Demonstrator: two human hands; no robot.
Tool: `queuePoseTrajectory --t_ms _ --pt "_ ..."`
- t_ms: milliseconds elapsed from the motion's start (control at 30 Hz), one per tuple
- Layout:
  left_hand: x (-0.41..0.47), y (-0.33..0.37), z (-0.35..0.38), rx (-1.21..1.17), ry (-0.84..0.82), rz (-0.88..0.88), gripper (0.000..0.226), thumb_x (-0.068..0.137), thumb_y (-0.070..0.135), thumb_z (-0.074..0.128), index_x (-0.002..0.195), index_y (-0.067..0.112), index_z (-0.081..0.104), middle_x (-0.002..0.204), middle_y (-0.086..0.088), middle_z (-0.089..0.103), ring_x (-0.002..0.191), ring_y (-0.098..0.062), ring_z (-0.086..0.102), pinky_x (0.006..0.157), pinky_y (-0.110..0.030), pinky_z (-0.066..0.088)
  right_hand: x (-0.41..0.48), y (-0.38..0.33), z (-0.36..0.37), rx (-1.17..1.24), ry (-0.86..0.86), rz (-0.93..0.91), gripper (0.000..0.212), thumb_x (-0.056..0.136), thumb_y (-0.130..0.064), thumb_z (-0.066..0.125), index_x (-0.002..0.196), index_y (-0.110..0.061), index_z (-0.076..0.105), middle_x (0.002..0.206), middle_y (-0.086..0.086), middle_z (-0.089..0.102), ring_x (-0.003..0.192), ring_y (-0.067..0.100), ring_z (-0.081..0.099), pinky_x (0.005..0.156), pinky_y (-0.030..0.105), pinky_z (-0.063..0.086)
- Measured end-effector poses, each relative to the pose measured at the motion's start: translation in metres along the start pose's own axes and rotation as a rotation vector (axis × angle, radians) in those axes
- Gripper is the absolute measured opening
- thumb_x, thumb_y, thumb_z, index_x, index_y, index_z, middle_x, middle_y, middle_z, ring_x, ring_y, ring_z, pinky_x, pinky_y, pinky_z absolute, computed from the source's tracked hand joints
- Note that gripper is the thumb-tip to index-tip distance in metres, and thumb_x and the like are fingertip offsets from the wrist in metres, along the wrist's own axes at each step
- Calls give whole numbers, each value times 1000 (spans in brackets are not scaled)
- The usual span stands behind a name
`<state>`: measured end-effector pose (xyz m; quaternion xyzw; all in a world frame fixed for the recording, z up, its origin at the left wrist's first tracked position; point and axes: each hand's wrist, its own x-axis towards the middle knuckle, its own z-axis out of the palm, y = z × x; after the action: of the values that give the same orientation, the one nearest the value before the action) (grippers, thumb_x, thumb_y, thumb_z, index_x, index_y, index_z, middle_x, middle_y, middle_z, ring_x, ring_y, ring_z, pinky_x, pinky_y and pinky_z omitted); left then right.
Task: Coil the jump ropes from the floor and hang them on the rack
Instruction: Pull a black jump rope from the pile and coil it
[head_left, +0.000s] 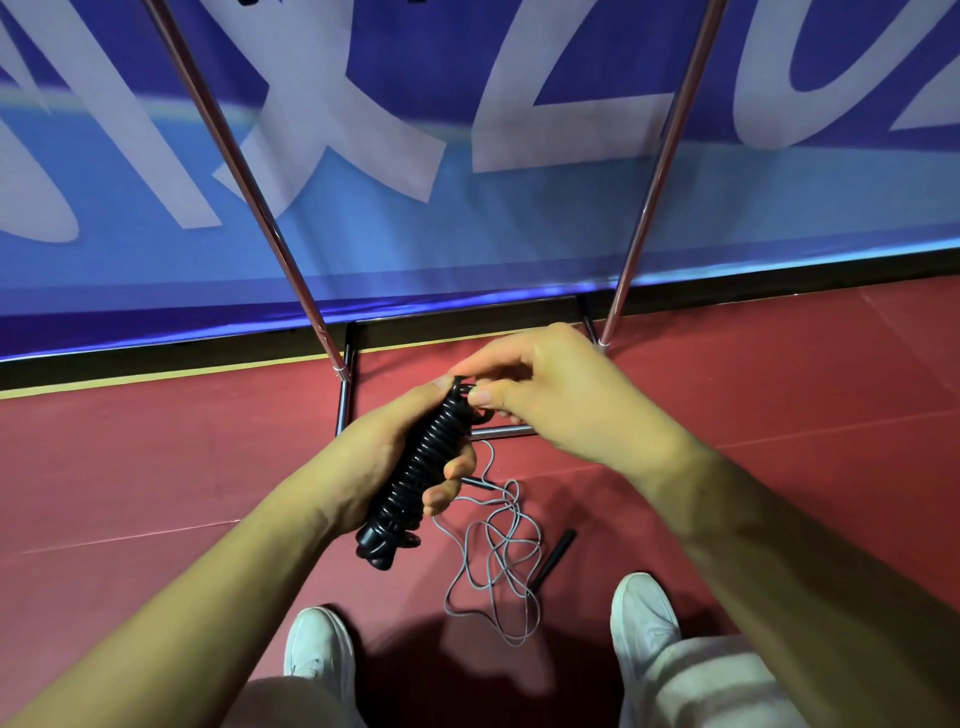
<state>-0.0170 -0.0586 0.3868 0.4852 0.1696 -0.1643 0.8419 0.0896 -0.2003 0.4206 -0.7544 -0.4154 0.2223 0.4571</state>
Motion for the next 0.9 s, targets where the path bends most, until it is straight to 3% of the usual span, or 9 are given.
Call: queuePoseTrajectory --t_ms 100,167,300,433,567,667,767,900 --pt "-5 -3 -4 -24 -46 21 54 88 56 45 112 11 63 58 -12 44 36 -19 43 38 -24 37 -1 0 4 90 10 39 22 83 -3 71 102 -15 75 73 -7 69 61 -1 61 58 13 46" --pt "-9 -5 -5 -6 -86 28 51 92 59 40 97 19 71 61 -10 45 40 -18 42 42 -25 36 -1 1 5 142 13 56 21 84 -2 71 100 -14 75 70 -7 66 57 1 59 54 16 47" --pt "-10 -6 -5 -8 -117 18 54 91 61 38 100 20 72 64 -10 44 43 -18 41 45 -27 36 -2 1 10 207 19 69 20 84 1 70 91 -17 73 68 -1 62 54 4 54 51 15 45" --pt "-10 -10 -3 -40 -130 8 57 94 62 34 100 18 70 65 -9 43 44 -18 41 46 -27 37 -3 1 16 180 72 73 15 85 -2 70 80 -16 68 59 -9 56 53 4 51 50 15 44" --pt "-7 -10 -1 -81 -47 -12 56 96 63 32 107 16 60 64 -9 42 43 -18 40 45 -26 35 -4 4 22 122 178 58 10 85 -6 69 78 -13 68 58 -11 56 52 1 49 53 14 42" --pt "-7 -6 1 -102 -18 18 56 96 61 31 104 12 55 62 -8 42 42 -17 39 43 -25 35 -3 5 28 165 230 71 6 86 -10 69 83 -15 69 61 -13 61 54 1 52 57 18 45" --pt "-7 -3 1 -196 -41 39 56 96 61 33 92 11 58 61 -7 40 40 -16 38 42 -25 35 1 5 23 305 139 58 12 89 -3 64 95 -13 69 69 -7 61 55 5 54 54 22 46" --pt "-5 -3 -3 -254 -182 52 65 99 62 26 96 8 62 61 -5 43 40 -14 41 43 -24 37 2 8 13 444 18 -14 25 90 8 58 105 -11 65 83 3 63 59 11 55 54 22 48"
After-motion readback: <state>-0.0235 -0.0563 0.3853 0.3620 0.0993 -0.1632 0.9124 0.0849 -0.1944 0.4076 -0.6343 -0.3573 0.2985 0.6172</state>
